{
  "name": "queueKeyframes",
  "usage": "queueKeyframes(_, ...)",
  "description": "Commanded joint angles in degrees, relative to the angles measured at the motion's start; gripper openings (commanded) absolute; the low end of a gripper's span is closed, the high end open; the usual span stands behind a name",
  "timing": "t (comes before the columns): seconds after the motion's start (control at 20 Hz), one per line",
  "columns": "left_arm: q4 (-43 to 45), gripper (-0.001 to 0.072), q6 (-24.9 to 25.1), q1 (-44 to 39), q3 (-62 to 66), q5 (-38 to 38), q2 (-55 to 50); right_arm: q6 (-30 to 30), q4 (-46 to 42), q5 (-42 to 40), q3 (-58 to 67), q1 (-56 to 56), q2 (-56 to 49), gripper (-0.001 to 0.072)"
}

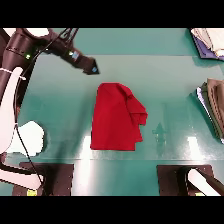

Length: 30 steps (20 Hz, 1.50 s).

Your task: Fold the shirts.

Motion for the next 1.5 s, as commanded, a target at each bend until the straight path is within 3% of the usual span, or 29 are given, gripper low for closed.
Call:
queueKeyframes(0.0,-0.1,0.0618,-3.6,3.7,-14.3,-3.7,4.0,0.0,0.0,0.0,0.1,0.0,0.0,0.0018)
queueKeyframes(0.25,-4.3,0.0618,-3.0,0.6,-48.7,9.4,17.4,0.0,0.0,0.0,0.1,0.0,0.0,0.0018)
queueKeyframes(0.4,-6.8,0.0618,-3.0,-3.4,-60.2,13.4,21.8,0.0,0.0,0.0,0.1,0.0,0.0,0.0018)
queueKeyframes(0.7,-9.0,0.0618,-3.7,-15.0,-66.7,19.8,21.9,0.0,0.0,0.1,0.1,0.0,0.0,0.0018)
queueKeyframes(1.05,-8.9,0.0615,-6.5,-15.8,-66.7,21.9,21.9,0.0,0.0,0.2,0.1,0.0,0.0,0.0018)
queueKeyframes(1.1,-8.9,0.0456,-6.5,-15.8,-66.7,22.1,21.9,0.0,0.0,0.2,0.1,0.0,0.0,0.0018)
queueKeyframes(1.15,-8.9,0.0172,-6.4,-15.8,-66.7,22.1,21.9,0.0,0.0,0.2,0.1,0.0,0.0,0.0017)
queueKeyframes(1.2,-8.9,0.0028,-6.2,-15.7,-66.6,22.0,21.9,0.0,0.0,0.3,0.1,0.0,0.0,0.0017)
queueKeyframes(1.45,2.1,0.0023,-6.1,-9.0,-54.8,10.7,22.6,0.0,0.8,5.0,-1.7,0.1,0.0,0.0018)
